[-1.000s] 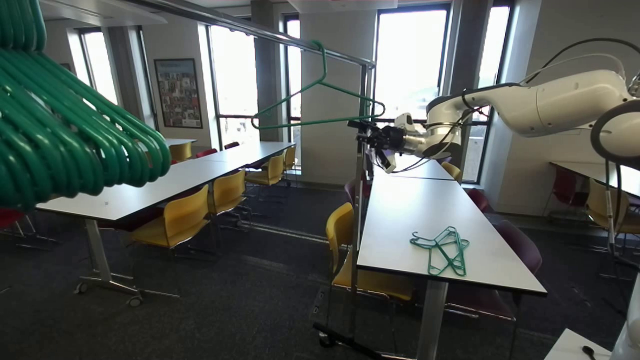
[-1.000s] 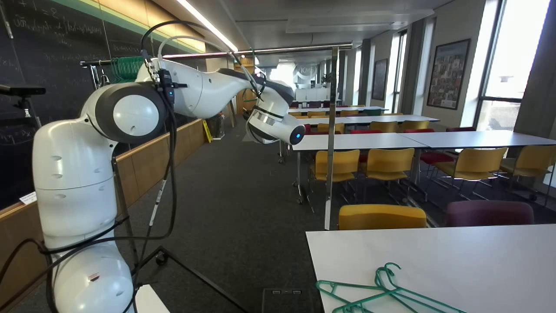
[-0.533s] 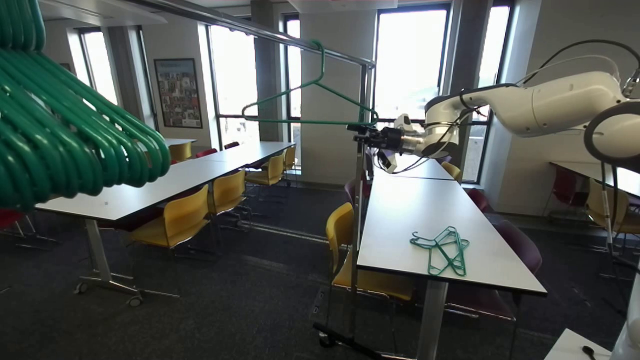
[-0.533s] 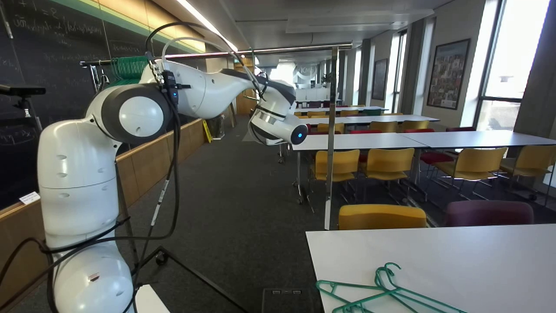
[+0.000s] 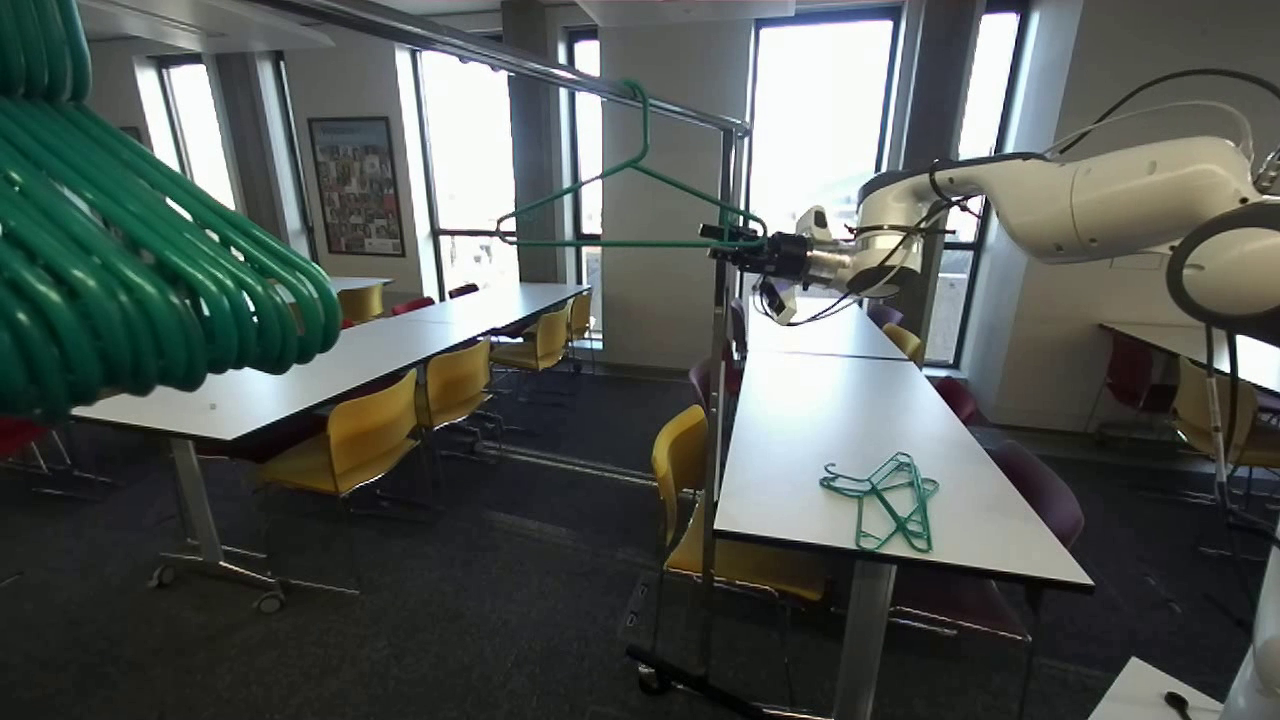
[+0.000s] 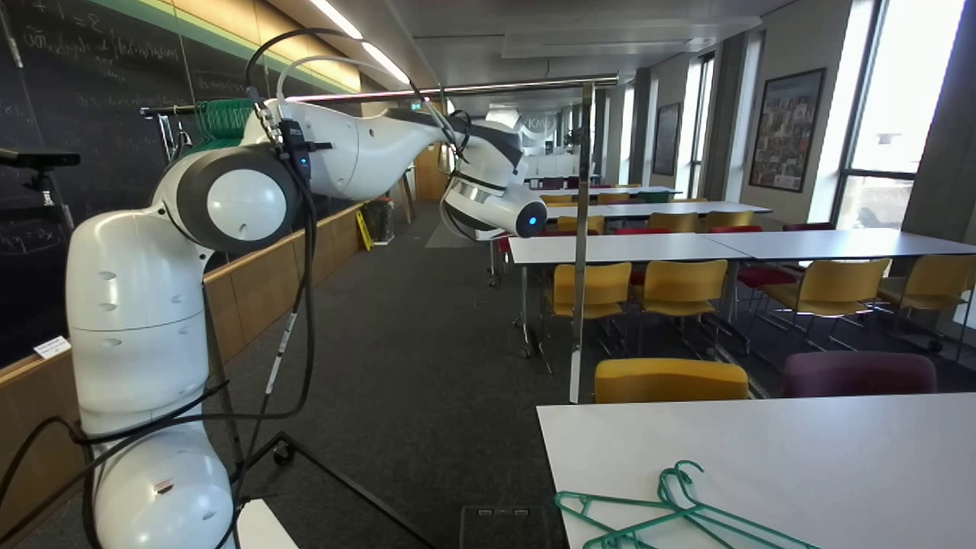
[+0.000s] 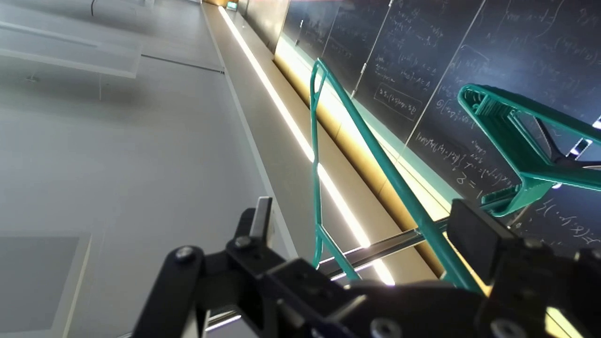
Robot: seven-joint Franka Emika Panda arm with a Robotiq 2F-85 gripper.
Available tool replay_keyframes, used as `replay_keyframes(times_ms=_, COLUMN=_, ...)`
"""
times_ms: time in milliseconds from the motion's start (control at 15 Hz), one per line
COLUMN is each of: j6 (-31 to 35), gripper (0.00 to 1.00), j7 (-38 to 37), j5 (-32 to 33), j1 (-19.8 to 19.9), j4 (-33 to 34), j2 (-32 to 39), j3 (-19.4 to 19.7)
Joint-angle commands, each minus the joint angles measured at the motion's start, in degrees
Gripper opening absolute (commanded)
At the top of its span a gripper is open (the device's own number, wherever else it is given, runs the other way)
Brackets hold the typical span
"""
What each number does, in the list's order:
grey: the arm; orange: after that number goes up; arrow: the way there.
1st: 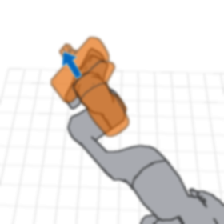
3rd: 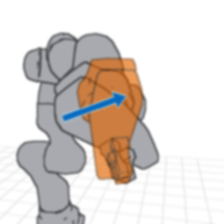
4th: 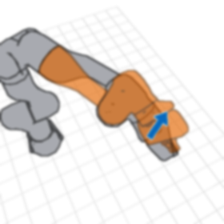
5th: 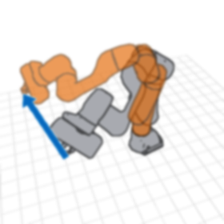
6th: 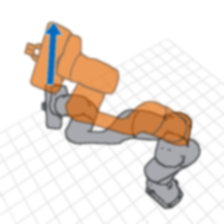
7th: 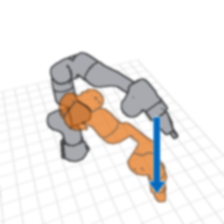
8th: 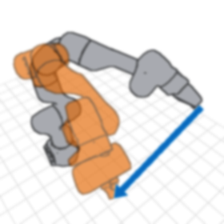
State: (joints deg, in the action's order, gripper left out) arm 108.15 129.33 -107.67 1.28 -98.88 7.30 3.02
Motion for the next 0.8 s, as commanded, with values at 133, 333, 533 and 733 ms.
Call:
replay_keyframes(times_ms=133, j6=0.43, gripper=1.00, j7=-1.11, j5=-0.09, j1=0.09, j4=4.71, j2=1.04, j3=-0.47)
replay_keyframes(times_ms=333, j6=0.18, gripper=1.00, j7=-1.21, j5=0.00, j1=0.04, j4=4.32, j2=1.01, j3=-0.53)
replay_keyframes(times_ms=533, j6=-0.16, gripper=1.00, j7=-1.18, j5=-0.25, j1=-0.02, j4=3.18, j2=1.15, j3=-0.64)
replay_keyframes(times_ms=733, j6=-1.02, gripper=1.00, j7=-0.92, j5=-1.18, j1=0.21, j4=1.94, j2=1.12, j3=-0.70)
